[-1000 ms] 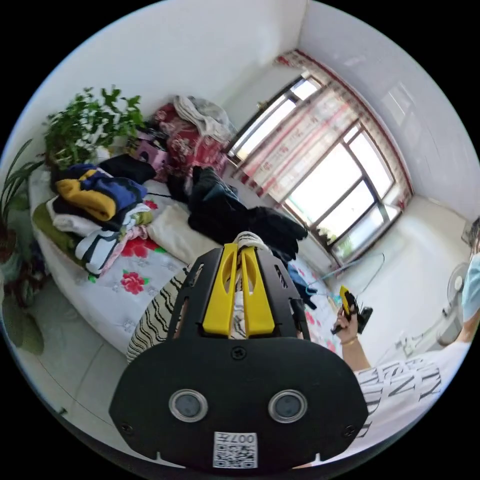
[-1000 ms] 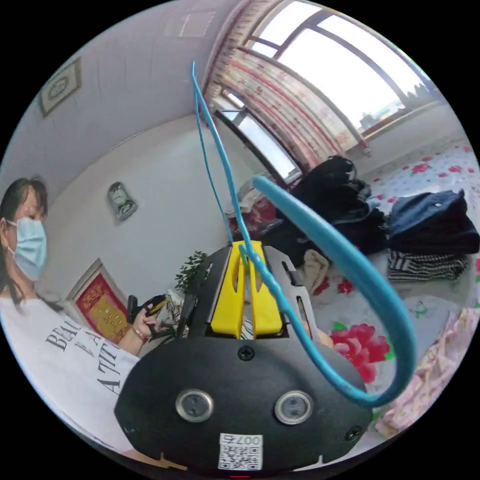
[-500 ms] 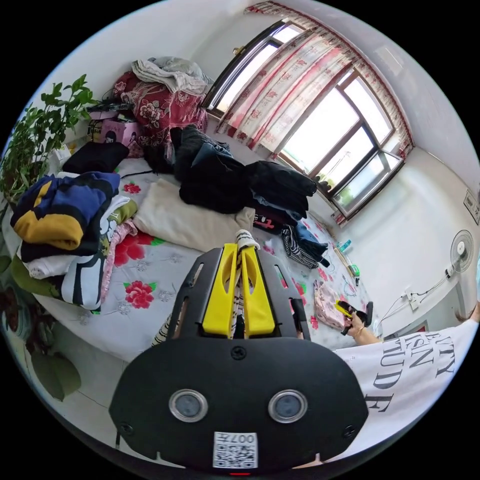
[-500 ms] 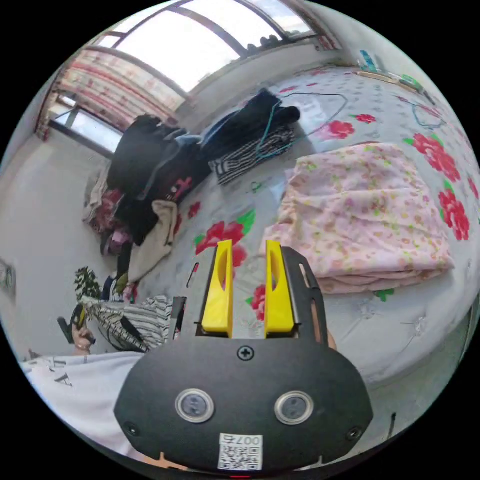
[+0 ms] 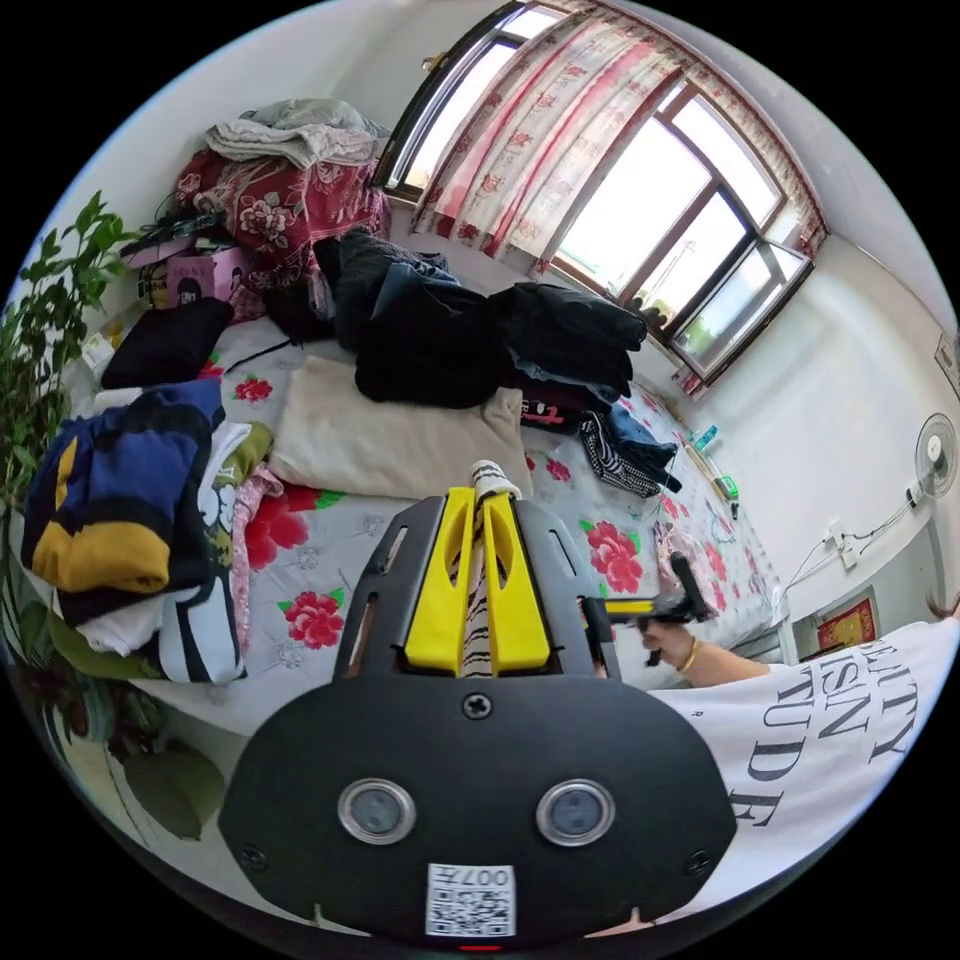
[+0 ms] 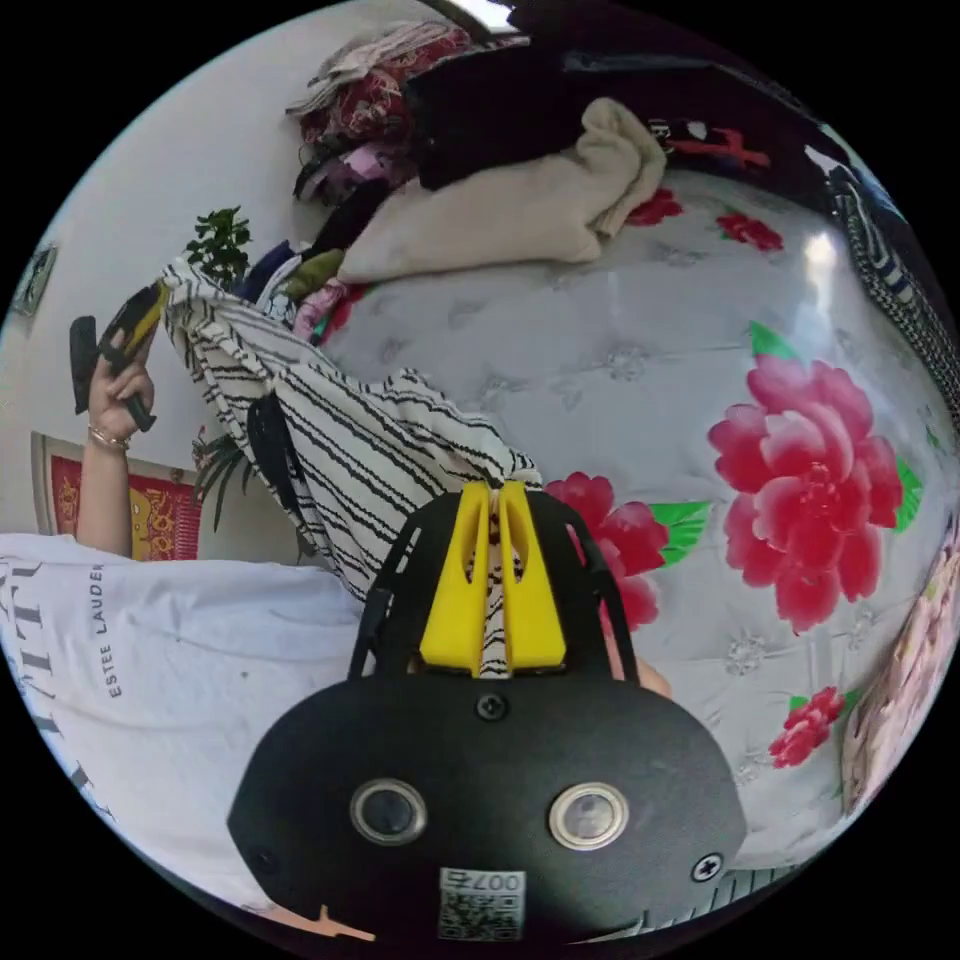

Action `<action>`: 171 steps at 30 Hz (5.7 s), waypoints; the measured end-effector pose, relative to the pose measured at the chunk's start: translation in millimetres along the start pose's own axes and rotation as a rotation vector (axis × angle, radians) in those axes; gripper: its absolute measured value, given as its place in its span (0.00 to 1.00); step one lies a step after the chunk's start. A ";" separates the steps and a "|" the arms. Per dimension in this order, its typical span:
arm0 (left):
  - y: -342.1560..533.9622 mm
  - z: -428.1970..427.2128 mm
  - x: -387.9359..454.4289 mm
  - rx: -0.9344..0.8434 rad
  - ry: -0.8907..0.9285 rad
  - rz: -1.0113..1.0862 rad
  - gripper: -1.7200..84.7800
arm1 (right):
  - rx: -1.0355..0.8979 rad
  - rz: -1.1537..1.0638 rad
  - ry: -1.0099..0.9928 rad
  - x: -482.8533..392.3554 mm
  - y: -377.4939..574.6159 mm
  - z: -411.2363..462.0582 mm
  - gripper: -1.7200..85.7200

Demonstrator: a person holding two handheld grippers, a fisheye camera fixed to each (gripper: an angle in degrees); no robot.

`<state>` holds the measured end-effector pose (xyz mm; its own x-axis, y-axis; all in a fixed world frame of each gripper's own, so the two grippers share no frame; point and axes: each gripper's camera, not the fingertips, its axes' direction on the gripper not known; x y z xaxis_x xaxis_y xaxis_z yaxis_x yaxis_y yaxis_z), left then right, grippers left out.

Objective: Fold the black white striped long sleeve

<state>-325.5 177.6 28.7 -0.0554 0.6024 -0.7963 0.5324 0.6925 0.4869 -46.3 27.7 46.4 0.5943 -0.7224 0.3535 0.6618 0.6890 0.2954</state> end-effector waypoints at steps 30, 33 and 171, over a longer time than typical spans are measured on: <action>250.1 185.6 27.8 -0.447 -0.217 0.245 0.13 | -0.097 0.333 0.493 29.7 190.8 -46.9 0.04; 260.1 195.1 25.2 -0.505 -0.280 0.233 0.14 | 0.087 0.384 0.705 38.3 210.4 -117.7 0.03; -57.0 -201.1 -188.1 0.580 0.040 -0.021 0.01 | 0.017 0.767 0.595 -142.5 360.6 -59.3 0.02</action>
<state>-515.3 104.6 223.0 -0.0968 0.6132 -0.7840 0.9058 0.3807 0.1859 134.7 375.7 49.9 0.9986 0.0159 -0.0502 -0.0062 0.9824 0.1864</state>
